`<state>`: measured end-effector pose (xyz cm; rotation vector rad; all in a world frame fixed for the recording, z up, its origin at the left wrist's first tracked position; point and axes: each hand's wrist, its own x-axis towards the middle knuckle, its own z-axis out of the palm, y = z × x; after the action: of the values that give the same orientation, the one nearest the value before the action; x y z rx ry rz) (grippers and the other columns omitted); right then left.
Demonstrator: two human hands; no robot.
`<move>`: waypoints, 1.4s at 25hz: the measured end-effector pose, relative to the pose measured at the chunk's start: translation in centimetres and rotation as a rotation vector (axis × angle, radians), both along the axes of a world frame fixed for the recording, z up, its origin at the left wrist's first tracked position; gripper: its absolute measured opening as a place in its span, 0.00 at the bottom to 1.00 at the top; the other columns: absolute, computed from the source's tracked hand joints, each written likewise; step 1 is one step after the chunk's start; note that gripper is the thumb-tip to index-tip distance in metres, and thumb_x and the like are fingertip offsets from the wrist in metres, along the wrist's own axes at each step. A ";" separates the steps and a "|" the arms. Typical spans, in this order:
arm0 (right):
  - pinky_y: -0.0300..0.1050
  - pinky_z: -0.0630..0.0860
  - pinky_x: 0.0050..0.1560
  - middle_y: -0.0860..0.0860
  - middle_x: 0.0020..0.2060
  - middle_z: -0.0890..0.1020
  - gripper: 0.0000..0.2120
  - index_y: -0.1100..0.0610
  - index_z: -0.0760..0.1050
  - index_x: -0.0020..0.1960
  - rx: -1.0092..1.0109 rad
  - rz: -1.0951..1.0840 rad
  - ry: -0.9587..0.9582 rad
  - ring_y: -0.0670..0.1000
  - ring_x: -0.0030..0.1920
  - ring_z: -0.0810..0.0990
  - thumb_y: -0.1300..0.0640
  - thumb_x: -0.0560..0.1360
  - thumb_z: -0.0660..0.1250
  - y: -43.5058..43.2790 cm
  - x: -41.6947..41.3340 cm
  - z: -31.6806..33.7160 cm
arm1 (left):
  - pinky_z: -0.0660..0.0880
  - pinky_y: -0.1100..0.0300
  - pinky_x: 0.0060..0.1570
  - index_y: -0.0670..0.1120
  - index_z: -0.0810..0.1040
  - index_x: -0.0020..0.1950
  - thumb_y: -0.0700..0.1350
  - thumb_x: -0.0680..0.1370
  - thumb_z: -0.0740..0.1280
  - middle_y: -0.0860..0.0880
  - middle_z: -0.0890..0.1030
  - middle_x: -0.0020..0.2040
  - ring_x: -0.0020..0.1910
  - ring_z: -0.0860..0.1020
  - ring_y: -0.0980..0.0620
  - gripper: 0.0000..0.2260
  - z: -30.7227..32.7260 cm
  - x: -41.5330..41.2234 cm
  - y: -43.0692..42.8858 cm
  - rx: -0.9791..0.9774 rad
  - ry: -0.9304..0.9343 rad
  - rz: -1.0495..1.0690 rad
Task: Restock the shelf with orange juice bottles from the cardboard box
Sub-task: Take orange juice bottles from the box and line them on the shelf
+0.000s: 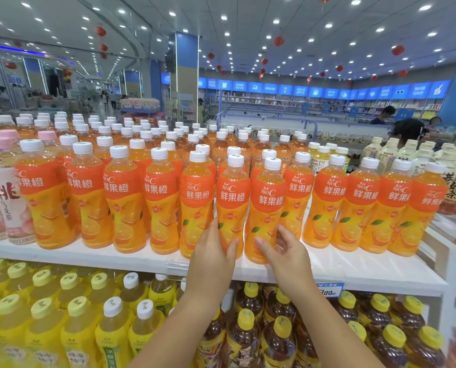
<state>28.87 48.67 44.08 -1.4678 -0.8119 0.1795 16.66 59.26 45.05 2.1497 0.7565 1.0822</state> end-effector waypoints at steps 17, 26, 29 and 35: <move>0.42 0.74 0.63 0.35 0.58 0.78 0.15 0.43 0.71 0.67 -0.237 -0.010 -0.142 0.40 0.61 0.77 0.44 0.81 0.61 -1.7 -0.6 0.9 | 0.67 0.71 0.44 0.54 0.73 0.61 0.50 0.84 0.59 0.66 0.73 0.47 0.47 0.74 0.64 0.07 2.8 -2.1 -2.8 -0.206 0.022 -0.016; 0.40 0.63 0.63 0.41 0.66 0.69 0.28 0.51 0.60 0.79 -0.340 -0.011 -0.091 0.41 0.65 0.67 0.41 0.82 0.54 -4.3 -2.3 1.4 | 0.62 0.57 0.69 0.50 0.63 0.80 0.62 0.83 0.55 0.53 0.68 0.77 0.76 0.66 0.52 0.28 1.1 -5.3 -3.2 -0.460 0.066 -0.190; 0.46 0.64 0.72 0.42 0.71 0.70 0.28 0.48 0.62 0.78 -0.335 -0.088 -0.044 0.45 0.72 0.67 0.38 0.82 0.53 -5.6 -4.2 0.8 | 0.62 0.59 0.65 0.50 0.62 0.80 0.62 0.83 0.55 0.53 0.68 0.77 0.75 0.66 0.52 0.28 0.8 -6.9 -3.1 -0.425 0.131 -0.306; 0.56 0.66 0.74 0.44 0.73 0.71 0.34 0.46 0.64 0.77 -0.396 -0.286 0.089 0.48 0.73 0.69 0.30 0.76 0.54 -10.1 -10.3 -2.4 | 0.61 0.63 0.60 0.49 0.66 0.78 0.59 0.84 0.56 0.53 0.72 0.73 0.63 0.69 0.60 0.25 -1.0 -10.6 -3.9 -0.349 0.186 -0.526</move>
<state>18.60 38.56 41.70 -1.9166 -0.5028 0.1946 6.02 55.32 44.05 1.9941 0.3820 0.4464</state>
